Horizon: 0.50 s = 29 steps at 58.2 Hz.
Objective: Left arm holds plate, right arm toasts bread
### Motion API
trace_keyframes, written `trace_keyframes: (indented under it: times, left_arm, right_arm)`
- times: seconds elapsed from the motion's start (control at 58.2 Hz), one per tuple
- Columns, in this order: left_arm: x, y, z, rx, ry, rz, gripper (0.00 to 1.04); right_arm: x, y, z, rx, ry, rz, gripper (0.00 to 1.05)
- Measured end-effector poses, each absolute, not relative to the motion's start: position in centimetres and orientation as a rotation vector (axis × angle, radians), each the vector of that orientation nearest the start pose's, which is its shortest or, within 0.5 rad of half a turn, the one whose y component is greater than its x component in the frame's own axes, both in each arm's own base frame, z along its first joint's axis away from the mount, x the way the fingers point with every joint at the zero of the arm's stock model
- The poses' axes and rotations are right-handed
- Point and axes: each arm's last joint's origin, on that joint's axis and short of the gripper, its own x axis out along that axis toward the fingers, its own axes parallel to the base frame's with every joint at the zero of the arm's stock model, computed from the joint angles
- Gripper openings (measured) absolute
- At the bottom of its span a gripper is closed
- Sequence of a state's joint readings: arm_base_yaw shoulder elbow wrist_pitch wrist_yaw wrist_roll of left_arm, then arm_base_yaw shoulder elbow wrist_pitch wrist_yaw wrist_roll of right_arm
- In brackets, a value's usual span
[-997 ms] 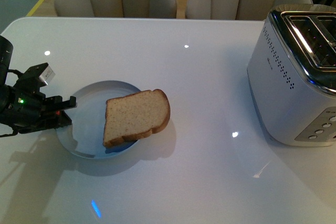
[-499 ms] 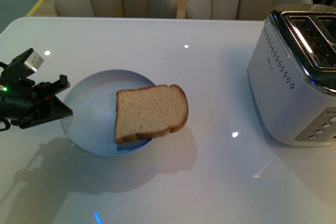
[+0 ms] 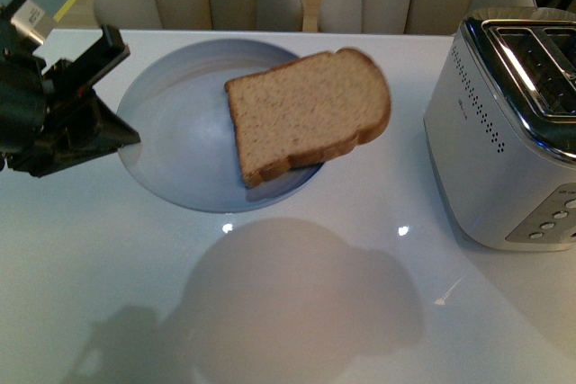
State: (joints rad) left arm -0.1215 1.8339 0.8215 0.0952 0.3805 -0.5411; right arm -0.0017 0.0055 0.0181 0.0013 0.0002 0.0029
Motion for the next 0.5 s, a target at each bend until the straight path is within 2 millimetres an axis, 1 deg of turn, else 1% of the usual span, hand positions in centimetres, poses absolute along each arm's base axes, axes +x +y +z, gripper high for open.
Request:
trace_keyframes:
  times: [0.034, 0.155, 0.395, 0.499]
  left_arm:
    - [32.0, -5.9, 12.0, -0.615, 1.011, -0.224, 0.03]
    - [31.1, -7.7, 14.2, -0.616, 0.991, -0.248, 0.03]
    - [29.4, -11.1, 17.4, -0.627, 0.970, -0.285, 0.03]
    - [28.6, -12.5, 18.4, -0.634, 0.971, -0.296, 0.03]
  right_arm:
    - [9.7, 0.0, 16.9, 0.003, -0.014, -0.002, 0.96]
    - [9.7, 0.0, 16.9, 0.003, -0.014, -0.002, 0.96]
    - [9.7, 0.0, 16.9, 0.003, -0.014, -0.002, 0.96]
    - [9.7, 0.0, 16.9, 0.003, -0.014, -0.002, 0.96]
